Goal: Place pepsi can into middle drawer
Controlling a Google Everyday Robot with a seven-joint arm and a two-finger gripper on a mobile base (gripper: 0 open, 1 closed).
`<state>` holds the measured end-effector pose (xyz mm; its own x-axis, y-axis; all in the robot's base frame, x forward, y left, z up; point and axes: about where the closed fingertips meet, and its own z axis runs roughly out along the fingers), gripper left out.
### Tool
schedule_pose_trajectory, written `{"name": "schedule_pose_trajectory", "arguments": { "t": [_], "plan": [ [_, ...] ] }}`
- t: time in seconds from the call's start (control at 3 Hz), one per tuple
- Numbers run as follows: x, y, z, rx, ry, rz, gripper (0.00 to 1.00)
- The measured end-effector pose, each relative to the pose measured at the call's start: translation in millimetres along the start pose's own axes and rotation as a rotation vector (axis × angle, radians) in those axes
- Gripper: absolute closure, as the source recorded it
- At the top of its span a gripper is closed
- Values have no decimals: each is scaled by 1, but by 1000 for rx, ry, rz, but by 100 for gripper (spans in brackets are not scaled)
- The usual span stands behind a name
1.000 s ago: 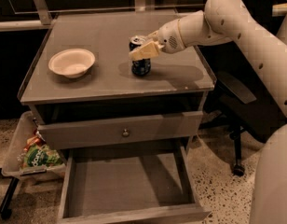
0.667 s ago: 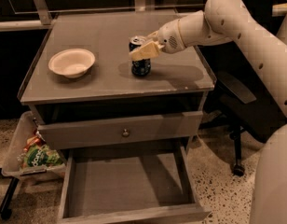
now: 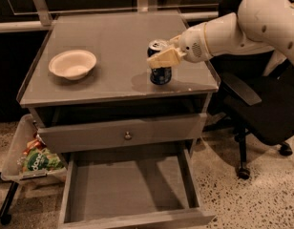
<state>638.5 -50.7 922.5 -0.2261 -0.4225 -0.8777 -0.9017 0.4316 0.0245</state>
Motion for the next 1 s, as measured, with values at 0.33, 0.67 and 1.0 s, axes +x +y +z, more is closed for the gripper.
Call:
{"name": "schedule_pose_trajectory", "arguments": {
  "t": [0.33, 0.67, 1.0],
  "plan": [
    [25, 35, -36, 66, 38, 54, 100],
    [60, 82, -63, 93, 77, 139, 100],
    [60, 82, -63, 92, 76, 138, 100]
  ]
}}
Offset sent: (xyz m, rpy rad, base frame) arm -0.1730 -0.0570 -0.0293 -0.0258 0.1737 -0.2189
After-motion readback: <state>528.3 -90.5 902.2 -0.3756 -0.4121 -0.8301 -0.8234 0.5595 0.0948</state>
